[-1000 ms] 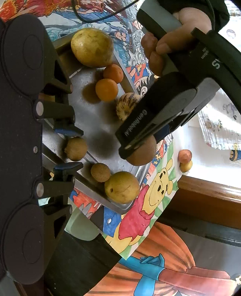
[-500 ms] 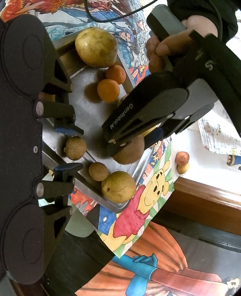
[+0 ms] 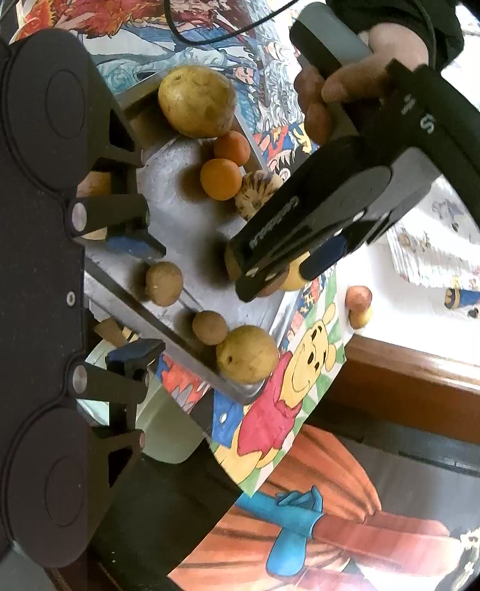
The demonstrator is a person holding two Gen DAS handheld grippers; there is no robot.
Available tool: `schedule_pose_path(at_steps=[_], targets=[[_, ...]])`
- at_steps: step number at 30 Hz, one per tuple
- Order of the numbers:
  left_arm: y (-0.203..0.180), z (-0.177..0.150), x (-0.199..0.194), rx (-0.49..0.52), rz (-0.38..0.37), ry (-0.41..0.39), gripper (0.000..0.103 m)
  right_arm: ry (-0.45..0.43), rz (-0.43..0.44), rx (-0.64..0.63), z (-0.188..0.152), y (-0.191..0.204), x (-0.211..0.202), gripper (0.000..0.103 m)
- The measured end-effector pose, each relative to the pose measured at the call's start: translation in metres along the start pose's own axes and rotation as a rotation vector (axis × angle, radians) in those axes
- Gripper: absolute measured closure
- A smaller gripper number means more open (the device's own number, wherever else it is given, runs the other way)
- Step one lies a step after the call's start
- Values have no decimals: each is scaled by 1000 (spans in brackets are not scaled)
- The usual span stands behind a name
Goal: Organize fruits
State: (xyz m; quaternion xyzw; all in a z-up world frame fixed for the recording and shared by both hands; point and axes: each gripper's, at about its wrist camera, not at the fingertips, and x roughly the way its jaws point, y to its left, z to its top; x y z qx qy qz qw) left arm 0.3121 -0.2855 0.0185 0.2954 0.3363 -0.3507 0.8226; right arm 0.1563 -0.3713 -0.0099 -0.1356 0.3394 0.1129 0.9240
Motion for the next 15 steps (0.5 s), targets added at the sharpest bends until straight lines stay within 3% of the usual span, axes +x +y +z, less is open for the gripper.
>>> schedule_pose_path(at_steps=[5,13,15], targets=[[-1,-1,-14,-32,28,-27,26,-16,-34,65,-4,-5,-13,40],[2,-9,-46,-122,120,-87,1,-62,-100,250,-6,-14,-34,22],[4,-16,-54,-147,150,-107,1,-79,-117,296,-7,-13,-37,17]])
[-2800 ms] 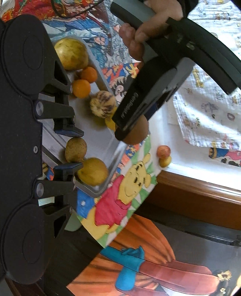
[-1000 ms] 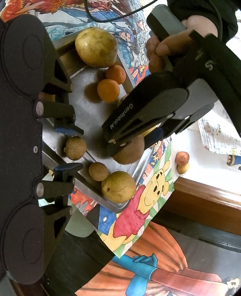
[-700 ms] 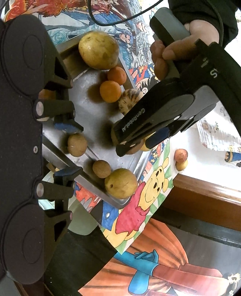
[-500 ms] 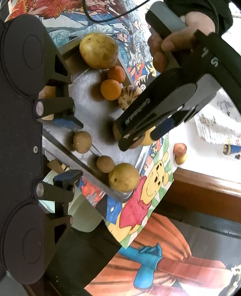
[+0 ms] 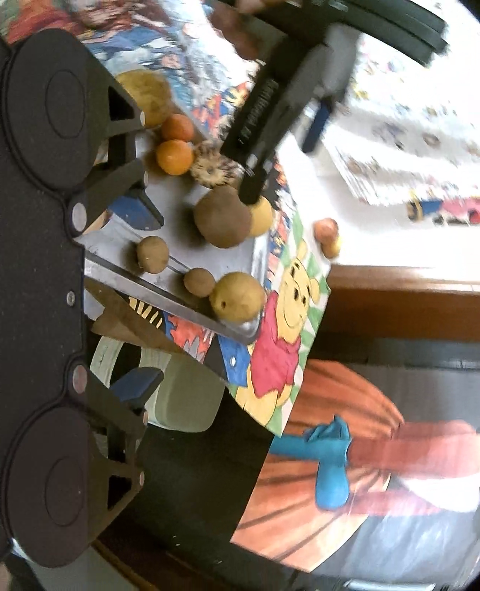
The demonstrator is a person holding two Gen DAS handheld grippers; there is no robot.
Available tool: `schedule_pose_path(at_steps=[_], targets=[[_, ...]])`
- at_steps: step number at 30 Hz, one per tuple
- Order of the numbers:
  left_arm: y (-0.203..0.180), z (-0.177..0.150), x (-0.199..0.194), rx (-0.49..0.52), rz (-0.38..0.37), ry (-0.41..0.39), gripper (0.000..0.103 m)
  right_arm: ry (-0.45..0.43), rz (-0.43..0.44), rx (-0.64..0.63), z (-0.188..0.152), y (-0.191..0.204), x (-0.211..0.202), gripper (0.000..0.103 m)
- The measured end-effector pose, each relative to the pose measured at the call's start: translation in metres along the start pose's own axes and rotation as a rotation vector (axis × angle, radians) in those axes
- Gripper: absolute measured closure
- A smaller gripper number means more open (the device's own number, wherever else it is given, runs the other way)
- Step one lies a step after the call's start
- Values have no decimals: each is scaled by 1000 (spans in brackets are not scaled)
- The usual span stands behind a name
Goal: Organize fruits
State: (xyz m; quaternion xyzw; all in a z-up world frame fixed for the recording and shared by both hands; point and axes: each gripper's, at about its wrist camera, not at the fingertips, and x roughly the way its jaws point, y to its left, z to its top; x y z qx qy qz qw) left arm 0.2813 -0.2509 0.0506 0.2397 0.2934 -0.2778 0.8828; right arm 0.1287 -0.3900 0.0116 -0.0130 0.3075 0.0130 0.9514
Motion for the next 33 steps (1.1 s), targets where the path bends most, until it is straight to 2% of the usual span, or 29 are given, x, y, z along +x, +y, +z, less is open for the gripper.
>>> schedule_pose_path(at_steps=[5,10,14,20,23,29,33], targets=[[14,-23,-7,-124,23,12,1,-7,-31,88,-2,6,-4,6],[26,-53,-17,-234,46,56,1,-7,-46,200,-3,17,-11,4],[38,-73,-35,-299,62,42,1,-36,-50,210,-3,31,-19,1],[52,-100,-56,-379,72,-26,1,-150,-104,164,-11,52,-28,1],[55,-114,-63,-437,132,-35,1,-196,-129,166,-18,57,-34,1],[55,-149,-94,-520,212,-133,0,-260,-92,153,-43,73,-58,1],[41,-167,-127,-554,283,-151,0,-253,-68,166,-52,89,-88,1]])
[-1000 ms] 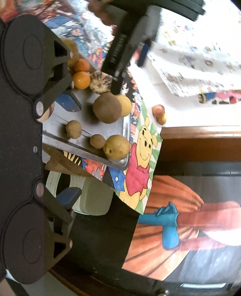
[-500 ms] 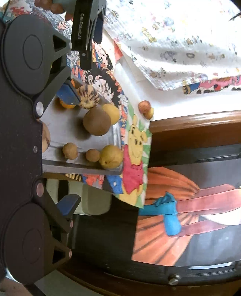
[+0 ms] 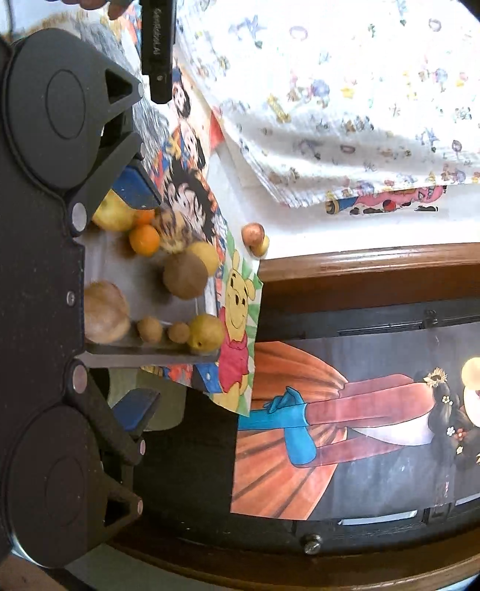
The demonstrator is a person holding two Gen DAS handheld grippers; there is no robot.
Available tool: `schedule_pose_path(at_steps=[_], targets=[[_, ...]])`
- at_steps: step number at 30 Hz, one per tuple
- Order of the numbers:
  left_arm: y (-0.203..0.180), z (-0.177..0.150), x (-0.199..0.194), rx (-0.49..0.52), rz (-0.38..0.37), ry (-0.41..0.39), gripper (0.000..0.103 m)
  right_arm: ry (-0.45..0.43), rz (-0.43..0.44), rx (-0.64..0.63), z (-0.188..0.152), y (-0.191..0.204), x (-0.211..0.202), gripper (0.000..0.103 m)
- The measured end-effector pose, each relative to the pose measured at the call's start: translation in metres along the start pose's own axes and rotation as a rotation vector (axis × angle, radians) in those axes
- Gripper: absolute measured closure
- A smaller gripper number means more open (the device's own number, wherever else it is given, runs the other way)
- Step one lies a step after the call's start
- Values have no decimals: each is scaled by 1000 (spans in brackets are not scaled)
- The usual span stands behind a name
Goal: Organize fruits
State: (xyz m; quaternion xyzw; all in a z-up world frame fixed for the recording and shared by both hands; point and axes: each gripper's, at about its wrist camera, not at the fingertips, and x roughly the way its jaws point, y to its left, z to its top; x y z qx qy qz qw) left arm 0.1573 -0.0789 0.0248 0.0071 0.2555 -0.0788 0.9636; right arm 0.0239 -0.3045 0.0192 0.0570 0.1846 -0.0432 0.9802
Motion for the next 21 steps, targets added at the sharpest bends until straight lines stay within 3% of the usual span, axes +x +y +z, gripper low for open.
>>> schedule_pose_path(at_steps=[10,21], targets=[[14,-27,-99,0,36,-53,0,-50,47,23,-26,30,-78,1],[31,-55,-149,-10,47,-79,0,-79,44,-39,-41,54,-113,1]])
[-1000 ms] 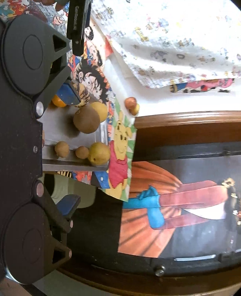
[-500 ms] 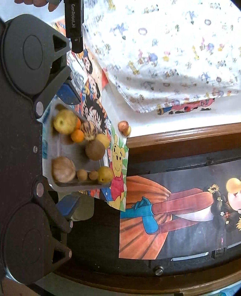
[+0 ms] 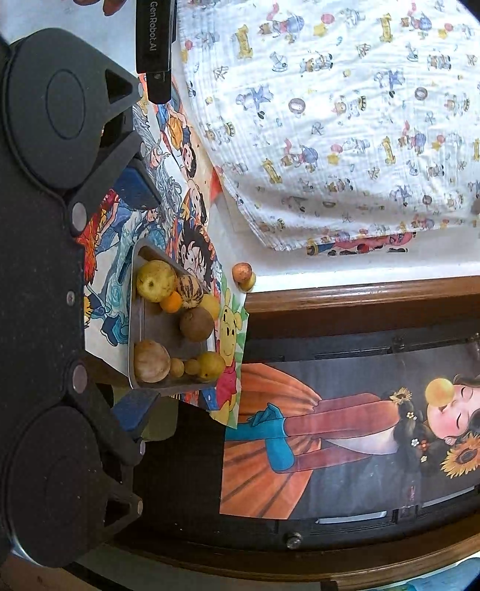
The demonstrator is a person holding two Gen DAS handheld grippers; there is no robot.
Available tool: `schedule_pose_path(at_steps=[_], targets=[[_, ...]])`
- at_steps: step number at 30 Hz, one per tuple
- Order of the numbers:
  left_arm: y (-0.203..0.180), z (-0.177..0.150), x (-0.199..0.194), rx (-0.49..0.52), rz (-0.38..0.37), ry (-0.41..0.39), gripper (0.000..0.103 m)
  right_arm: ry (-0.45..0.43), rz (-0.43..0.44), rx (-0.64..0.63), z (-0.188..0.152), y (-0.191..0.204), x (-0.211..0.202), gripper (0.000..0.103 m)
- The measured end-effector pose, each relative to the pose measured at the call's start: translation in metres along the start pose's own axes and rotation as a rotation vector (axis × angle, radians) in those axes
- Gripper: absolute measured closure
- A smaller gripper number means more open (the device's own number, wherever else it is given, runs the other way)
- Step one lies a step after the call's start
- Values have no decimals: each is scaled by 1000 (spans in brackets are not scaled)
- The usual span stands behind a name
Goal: Organize fruits
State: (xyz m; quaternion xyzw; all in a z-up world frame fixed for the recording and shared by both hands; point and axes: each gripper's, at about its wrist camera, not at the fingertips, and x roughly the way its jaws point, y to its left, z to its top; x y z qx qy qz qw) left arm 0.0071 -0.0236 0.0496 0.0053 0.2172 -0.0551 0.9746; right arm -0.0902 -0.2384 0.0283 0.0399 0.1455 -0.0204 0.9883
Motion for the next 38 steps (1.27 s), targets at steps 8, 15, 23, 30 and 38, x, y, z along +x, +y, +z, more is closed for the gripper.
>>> schedule_pose_path(at_steps=[8,15,23,30,38], targets=[[5,-4,-5,-10,-4,-6,0,9,-3,-11,-1,3,0,1],[5,-6,-3,-11,-3,3,0,25,-6,-16,-3,5,6,1],[2,-7,0,-2,-13,-1,0,39,-10,-9,-6,2,12,1],[-5,-8,-1,38,1,-25,0,48,-10,-8,-9,2,14,1],[-3,-11,2,29,-20,-17,0,61,-7,-14,-12,3,17,1]])
